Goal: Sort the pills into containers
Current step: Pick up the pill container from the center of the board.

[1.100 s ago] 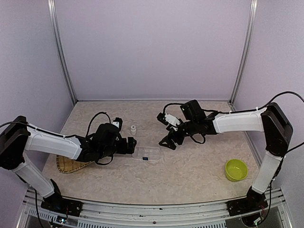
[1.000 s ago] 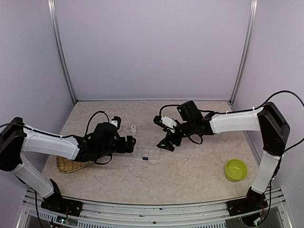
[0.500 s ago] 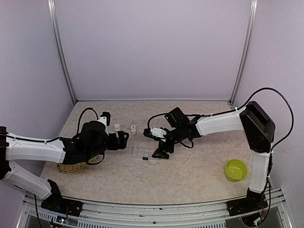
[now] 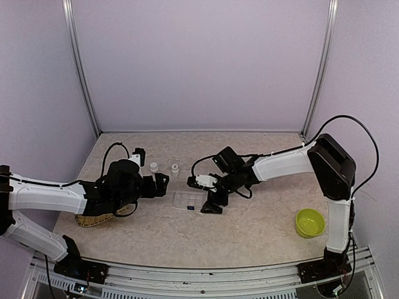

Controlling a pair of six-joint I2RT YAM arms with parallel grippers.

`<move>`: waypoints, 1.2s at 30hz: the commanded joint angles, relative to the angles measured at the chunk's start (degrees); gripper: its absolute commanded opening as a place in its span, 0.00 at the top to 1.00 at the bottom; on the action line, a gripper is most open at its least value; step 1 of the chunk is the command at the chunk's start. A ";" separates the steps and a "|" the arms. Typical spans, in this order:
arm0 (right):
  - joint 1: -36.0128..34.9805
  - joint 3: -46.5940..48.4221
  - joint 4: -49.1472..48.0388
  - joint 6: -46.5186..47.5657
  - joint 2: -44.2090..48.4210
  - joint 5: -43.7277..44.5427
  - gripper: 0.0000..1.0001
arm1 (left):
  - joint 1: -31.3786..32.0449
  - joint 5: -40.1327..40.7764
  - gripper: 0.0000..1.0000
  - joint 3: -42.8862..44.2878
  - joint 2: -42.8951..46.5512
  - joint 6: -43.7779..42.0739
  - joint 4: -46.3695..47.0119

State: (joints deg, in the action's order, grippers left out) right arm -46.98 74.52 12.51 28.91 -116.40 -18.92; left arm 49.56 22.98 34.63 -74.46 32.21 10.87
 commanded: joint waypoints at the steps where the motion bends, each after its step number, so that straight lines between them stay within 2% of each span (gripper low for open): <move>1: -1.01 1.51 0.07 0.23 -2.30 2.97 0.00 | 0.27 0.58 0.01 -0.85 -0.58 0.81 0.63; 5: -1.09 1.89 -0.59 -0.57 -2.88 3.31 0.02 | 0.27 0.57 0.01 -1.46 -0.31 1.03 0.81; 13: -1.07 1.96 -1.20 -1.46 -2.18 1.14 0.32 | 0.27 0.59 0.01 -2.35 0.17 1.35 0.99; 15: -1.09 1.38 -1.86 -1.86 -1.37 1.11 0.36 | 0.27 0.50 0.01 -2.61 0.19 1.32 1.21; 23: -0.88 -1.03 -3.51 -5.30 4.42 -1.89 0.37 | 0.27 -1.19 0.01 -3.36 2.40 -1.88 3.12; 29: -0.66 -4.73 -4.55 -9.84 10.92 -5.47 0.38 | 0.27 -6.75 0.02 -4.60 7.55 -5.25 6.89; 36: -1.32 -11.66 -8.46 -11.20 20.20 -0.56 0.39 | 0.27 -14.92 0.01 2.38 4.44 1.65 0.93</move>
State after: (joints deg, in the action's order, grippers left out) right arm -47.53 65.89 7.05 19.29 -101.23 -21.87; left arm 49.56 14.57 32.34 -67.83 30.26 14.24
